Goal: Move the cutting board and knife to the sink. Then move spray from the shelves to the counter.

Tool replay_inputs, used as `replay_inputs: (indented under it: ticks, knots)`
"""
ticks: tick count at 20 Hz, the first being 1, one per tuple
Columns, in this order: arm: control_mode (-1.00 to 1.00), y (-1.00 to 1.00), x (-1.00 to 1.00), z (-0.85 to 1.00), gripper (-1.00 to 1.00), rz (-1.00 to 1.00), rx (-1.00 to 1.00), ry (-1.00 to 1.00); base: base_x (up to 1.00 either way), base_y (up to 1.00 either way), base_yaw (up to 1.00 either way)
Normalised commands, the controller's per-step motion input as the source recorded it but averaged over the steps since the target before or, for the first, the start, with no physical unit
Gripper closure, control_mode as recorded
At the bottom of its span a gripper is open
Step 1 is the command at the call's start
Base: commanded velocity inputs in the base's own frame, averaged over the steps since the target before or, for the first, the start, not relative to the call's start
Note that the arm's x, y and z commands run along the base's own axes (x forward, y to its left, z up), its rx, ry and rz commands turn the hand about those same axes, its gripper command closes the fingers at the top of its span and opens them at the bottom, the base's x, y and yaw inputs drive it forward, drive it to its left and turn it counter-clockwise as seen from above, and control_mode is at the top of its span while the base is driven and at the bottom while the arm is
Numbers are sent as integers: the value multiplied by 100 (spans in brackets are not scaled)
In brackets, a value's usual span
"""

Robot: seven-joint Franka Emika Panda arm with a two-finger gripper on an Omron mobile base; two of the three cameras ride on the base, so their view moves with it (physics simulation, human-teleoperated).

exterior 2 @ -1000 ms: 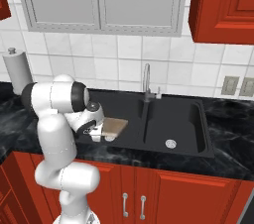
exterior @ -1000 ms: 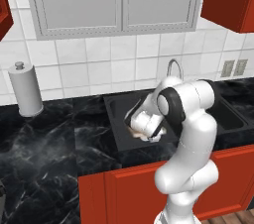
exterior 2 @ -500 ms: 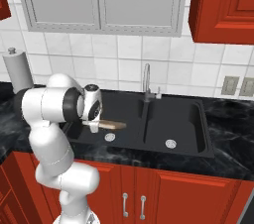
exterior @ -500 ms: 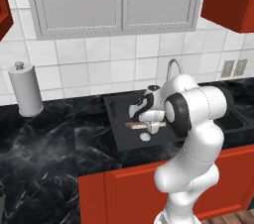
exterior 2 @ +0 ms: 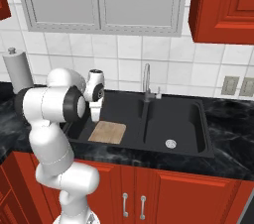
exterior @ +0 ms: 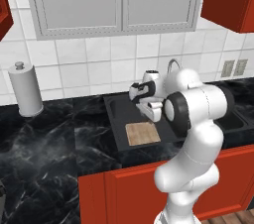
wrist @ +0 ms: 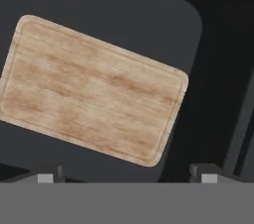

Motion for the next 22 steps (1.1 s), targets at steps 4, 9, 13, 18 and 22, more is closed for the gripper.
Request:
replay_inputs:
  ticks: [4,9,13,18,22]
  knots:
    - [-100,-12,-10,19,-100,6,-3,16,0,0,0]
    - [-100,-11,-7,23,-100,14,-2,11,0,0,0]
    - [-100,-6,-27,19,-100,29,-5,-2,0,0,0]
    - [-100,-1,-42,11,-100,38,-5,-22,0,0,0]
    - [-100,-1,-47,16,-100,34,0,-23,0,0,0]
